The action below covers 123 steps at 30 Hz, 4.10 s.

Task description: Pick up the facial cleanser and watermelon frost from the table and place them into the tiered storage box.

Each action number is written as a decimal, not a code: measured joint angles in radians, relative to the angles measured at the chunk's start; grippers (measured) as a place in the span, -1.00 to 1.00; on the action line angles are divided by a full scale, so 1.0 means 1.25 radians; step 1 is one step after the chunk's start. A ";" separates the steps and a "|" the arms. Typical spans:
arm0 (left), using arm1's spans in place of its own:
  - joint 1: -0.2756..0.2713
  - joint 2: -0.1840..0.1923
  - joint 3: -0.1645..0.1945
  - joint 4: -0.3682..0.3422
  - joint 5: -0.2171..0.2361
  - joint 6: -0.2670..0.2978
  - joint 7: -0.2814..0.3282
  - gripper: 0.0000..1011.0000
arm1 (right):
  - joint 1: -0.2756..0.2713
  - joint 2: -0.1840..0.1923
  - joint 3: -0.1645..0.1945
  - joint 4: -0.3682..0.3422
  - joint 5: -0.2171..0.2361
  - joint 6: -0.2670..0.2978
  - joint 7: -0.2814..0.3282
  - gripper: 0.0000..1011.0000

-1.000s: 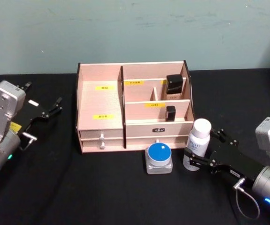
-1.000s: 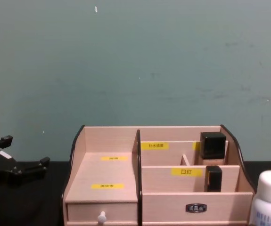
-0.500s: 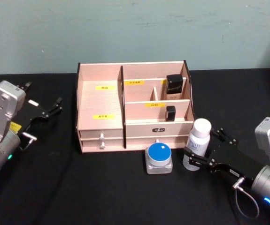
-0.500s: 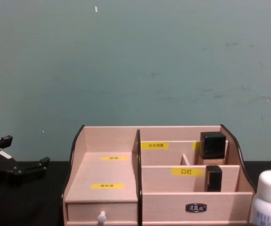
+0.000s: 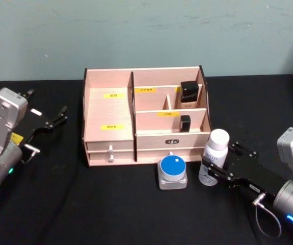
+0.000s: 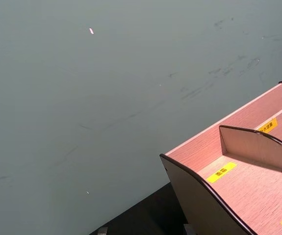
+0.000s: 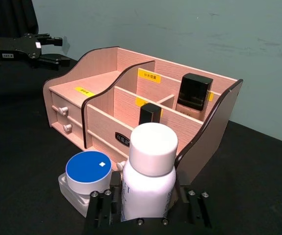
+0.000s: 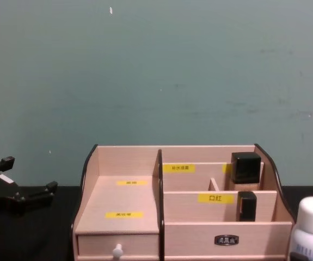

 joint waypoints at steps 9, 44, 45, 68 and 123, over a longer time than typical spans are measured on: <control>0.000 0.000 0.000 0.000 0.000 0.000 0.000 0.98 | 0.000 0.001 0.000 -0.001 0.001 0.001 0.000 0.17; 0.000 0.000 0.000 0.000 0.000 0.000 0.000 0.98 | 0.070 -0.003 -0.024 -0.106 0.029 0.039 0.055 0.17; 0.000 0.000 0.000 0.000 0.000 0.000 0.000 0.98 | 0.078 -0.005 -0.027 -0.106 0.028 0.041 0.055 0.17; 0.000 0.000 0.000 0.000 0.000 0.000 0.000 0.98 | 0.306 -0.113 -0.111 0.046 -0.003 0.069 0.030 0.17; 0.000 0.000 0.000 0.000 0.000 0.000 0.000 0.98 | 0.455 -0.204 -0.166 0.277 -0.075 0.132 0.028 0.17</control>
